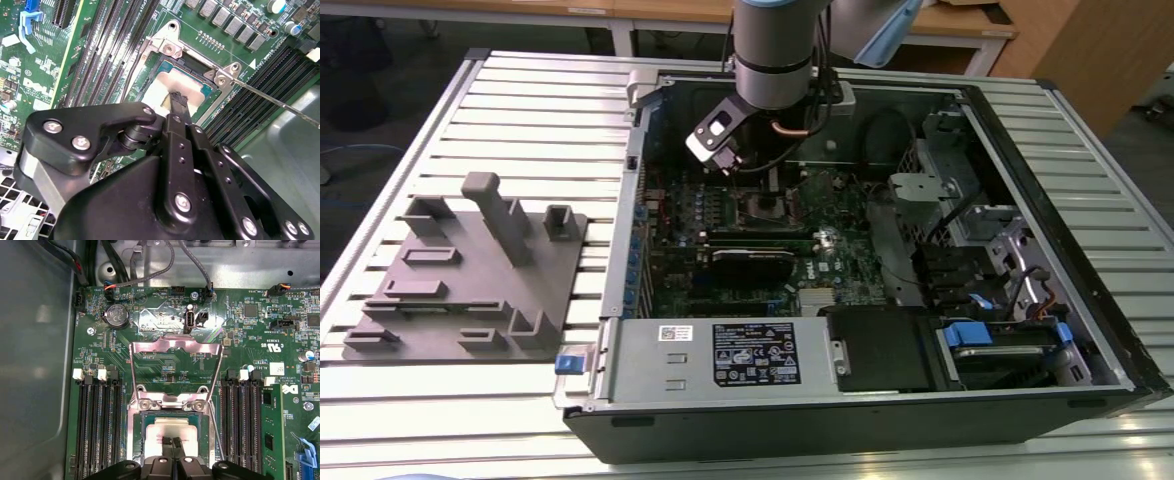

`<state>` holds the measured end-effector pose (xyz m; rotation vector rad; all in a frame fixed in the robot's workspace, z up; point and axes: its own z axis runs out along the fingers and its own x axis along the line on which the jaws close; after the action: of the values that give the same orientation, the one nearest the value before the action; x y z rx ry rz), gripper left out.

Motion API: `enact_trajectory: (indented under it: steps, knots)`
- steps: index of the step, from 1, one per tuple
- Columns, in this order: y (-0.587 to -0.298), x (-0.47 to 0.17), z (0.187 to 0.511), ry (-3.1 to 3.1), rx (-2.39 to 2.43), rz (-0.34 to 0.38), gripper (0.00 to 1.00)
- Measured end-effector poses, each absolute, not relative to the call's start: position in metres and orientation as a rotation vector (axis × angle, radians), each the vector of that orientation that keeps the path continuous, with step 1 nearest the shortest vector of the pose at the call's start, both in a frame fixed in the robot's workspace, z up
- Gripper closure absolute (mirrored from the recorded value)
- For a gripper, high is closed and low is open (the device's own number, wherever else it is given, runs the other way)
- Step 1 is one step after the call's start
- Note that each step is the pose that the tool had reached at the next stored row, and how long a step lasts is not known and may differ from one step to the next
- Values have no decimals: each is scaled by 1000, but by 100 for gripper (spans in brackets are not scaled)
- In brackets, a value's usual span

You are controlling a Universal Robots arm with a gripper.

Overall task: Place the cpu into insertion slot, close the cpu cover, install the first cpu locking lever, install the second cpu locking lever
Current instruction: 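Place the cpu into insertion slot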

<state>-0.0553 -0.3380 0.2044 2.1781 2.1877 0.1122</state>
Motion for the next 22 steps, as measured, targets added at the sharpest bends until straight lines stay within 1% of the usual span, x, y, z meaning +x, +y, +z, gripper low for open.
enact_trajectory:
  steps: [22]
  knots:
    - [-338,-55,200,2192,2182,104,89]
